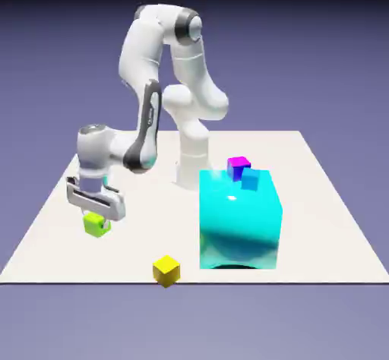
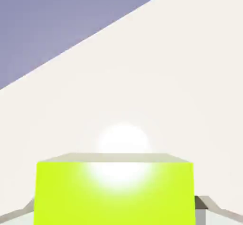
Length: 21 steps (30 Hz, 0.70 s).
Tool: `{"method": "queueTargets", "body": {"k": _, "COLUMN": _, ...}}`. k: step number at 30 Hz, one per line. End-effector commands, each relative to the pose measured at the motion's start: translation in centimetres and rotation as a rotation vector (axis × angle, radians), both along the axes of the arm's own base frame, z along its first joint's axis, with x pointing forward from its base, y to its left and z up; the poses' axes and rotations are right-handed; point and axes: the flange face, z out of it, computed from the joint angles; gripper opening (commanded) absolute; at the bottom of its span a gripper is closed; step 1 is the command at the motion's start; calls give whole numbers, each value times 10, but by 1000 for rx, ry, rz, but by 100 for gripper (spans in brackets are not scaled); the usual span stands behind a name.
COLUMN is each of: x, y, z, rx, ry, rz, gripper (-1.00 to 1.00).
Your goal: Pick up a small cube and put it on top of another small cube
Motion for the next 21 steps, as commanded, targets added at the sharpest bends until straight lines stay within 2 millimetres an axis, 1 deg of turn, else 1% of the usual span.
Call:
{"method": "queueTargets", "body": {"k": 1, "x": 10, "y": 14, "z": 3, "rx": 1, "ry": 1, "rz": 7, "gripper": -100}}
{"method": "queueTargets", "body": {"k": 6, "x": 50, "y": 90, "z": 19, "rx": -4, "ry": 3, "rz": 38, "gripper": -100}}
{"method": "queueTargets", "body": {"k": 11, "x": 76, "y": 170, "z": 36, "rx": -22, "ry": 0, "rz": 63, "gripper": -100}}
{"method": "queueTargets", "body": {"k": 12, "x": 76, "y": 170, "z": 36, "rx": -22, "ry": 0, "rz": 63, "gripper": -100}}
{"method": "queueTargets", "body": {"k": 17, "x": 82, "y": 166, "z": -33, "rx": -22, "ry": 0, "rz": 63, "gripper": -100}}
{"method": "queueTargets", "body": {"k": 18, "x": 82, "y": 166, "z": -33, "rx": -22, "ry": 0, "rz": 63, "gripper": -100}}
{"method": "queueTargets", "body": {"k": 19, "x": 82, "y": 166, "z": -33, "rx": -22, "ry": 0, "rz": 63, "gripper": 100}}
{"method": "queueTargets", "body": {"k": 20, "x": 82, "y": 166, "z": -33, "rx": -22, "ry": 0, "rz": 63, "gripper": 100}}
{"method": "queueTargets", "body": {"k": 21, "x": 81, "y": 167, "z": -19, "rx": -22, "ry": 0, "rz": 63, "gripper": 100}}
